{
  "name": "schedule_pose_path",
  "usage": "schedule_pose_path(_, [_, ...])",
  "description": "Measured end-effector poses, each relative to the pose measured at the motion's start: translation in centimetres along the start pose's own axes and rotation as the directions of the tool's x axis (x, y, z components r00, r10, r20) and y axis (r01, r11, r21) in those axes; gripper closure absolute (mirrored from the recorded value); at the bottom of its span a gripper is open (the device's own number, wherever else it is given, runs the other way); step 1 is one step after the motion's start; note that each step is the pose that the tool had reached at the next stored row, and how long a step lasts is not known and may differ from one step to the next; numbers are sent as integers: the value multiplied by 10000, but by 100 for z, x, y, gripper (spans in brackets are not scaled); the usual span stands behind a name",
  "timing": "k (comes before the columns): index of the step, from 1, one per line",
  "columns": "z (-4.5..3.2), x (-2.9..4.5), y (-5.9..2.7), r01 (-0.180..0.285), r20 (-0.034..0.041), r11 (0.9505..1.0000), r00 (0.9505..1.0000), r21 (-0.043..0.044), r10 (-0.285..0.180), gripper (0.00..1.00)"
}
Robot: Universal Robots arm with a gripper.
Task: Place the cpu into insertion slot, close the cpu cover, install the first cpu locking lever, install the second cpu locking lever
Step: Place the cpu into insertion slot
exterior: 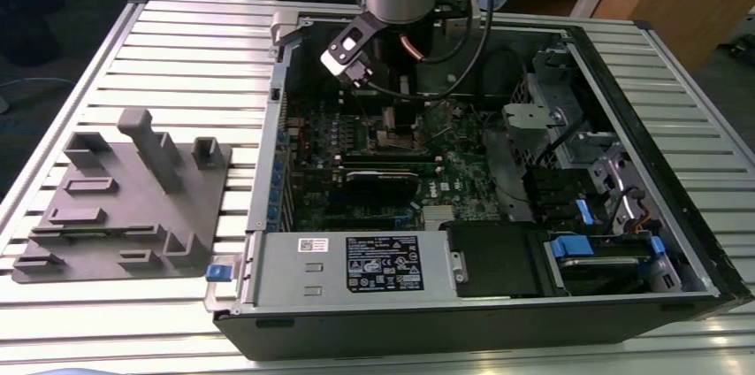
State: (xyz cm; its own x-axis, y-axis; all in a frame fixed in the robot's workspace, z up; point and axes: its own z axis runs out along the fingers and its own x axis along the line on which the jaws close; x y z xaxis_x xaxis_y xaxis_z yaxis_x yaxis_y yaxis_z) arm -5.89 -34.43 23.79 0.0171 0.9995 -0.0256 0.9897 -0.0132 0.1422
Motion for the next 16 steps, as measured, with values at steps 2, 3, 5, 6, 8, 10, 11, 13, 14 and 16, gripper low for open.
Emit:
schedule_pose_path(2, [10,1,-1,0,-1,10000,10000,-1,0,46])
schedule_pose_path(3, [18,0,-3,0,0,10000,10000,0,0,46])
schedule_pose_path(5, [44,1,-6,0,0,10000,10000,0,0,46])
schedule_pose_path(6, [55,1,-8,0,0,10000,10000,0,0,46])
schedule_pose_path(8, [64,1,-9,0,0,10000,10000,0,0,46])
schedule_pose_path(10, [72,5,-11,-1,1,10000,10000,0,1,46])
schedule_pose_path(11, [75,12,-11,-2,1,10000,10000,1,2,46])
schedule_pose_path(13, [80,28,-12,0,1,10000,10000,0,0,46])
schedule_pose_path(14, [82,39,-13,0,0,10000,10000,1,0,46])
schedule_pose_path(16, [89,60,-14,-1,0,10000,10000,1,1,46])
